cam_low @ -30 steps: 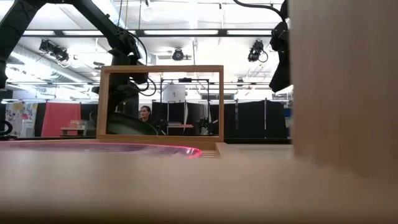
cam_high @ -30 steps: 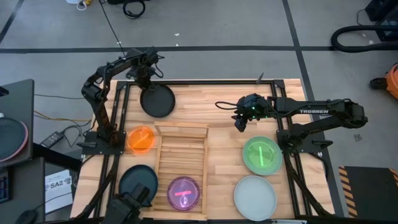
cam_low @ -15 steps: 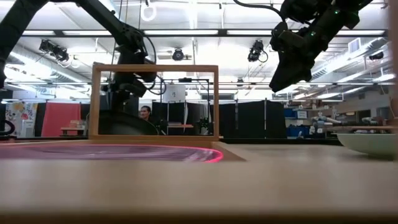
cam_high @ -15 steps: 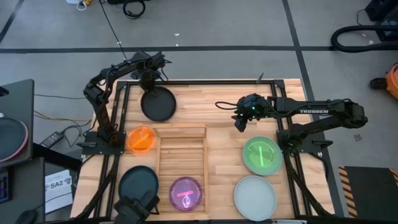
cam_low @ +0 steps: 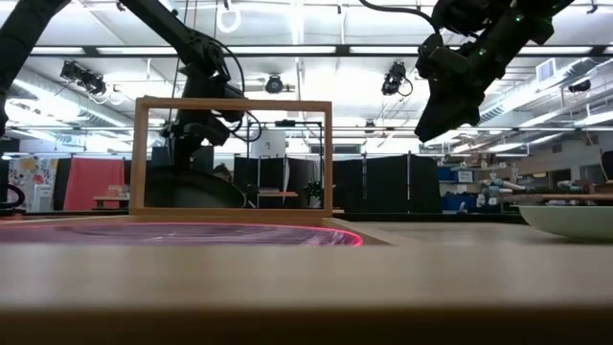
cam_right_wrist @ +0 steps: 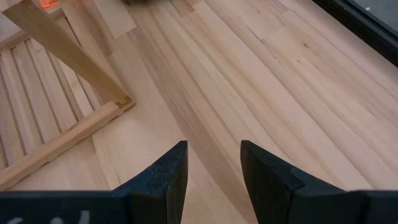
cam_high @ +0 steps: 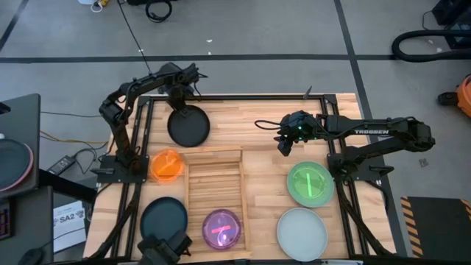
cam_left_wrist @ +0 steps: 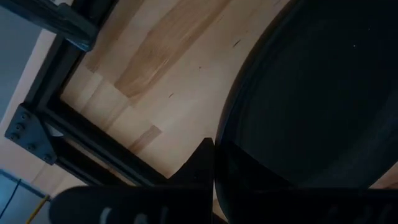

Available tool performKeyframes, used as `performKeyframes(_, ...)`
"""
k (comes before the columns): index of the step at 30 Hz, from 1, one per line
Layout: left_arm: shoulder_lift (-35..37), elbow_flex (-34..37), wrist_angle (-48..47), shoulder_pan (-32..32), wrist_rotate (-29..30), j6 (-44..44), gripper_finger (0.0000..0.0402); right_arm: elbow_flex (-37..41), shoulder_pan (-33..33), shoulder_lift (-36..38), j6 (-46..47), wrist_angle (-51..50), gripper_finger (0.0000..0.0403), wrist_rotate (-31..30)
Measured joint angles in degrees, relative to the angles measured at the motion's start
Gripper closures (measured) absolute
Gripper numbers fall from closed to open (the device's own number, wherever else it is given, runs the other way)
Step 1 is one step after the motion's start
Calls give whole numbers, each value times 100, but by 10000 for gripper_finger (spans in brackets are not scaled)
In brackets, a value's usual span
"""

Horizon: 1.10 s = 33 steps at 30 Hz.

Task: Place and stack plates onto a shelf
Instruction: Put the top big black plate on the shelf

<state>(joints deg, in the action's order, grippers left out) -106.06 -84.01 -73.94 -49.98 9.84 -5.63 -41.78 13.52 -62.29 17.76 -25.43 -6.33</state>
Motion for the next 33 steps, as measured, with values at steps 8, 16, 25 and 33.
performKeyframes(8,530,0,-58,-33,-206,9,386,0,0,-1,0,0,249,0)
performKeyframes(16,1264,0,-128,-33,-747,48,386,0,0,1,2,2,249,0)
performKeyframes(25,2117,0,-110,-32,-1368,240,386,0,0,-1,2,2,249,0)
performKeyframes(33,2740,0,-89,47,-2289,729,386,0,0,1,2,4,249,0)
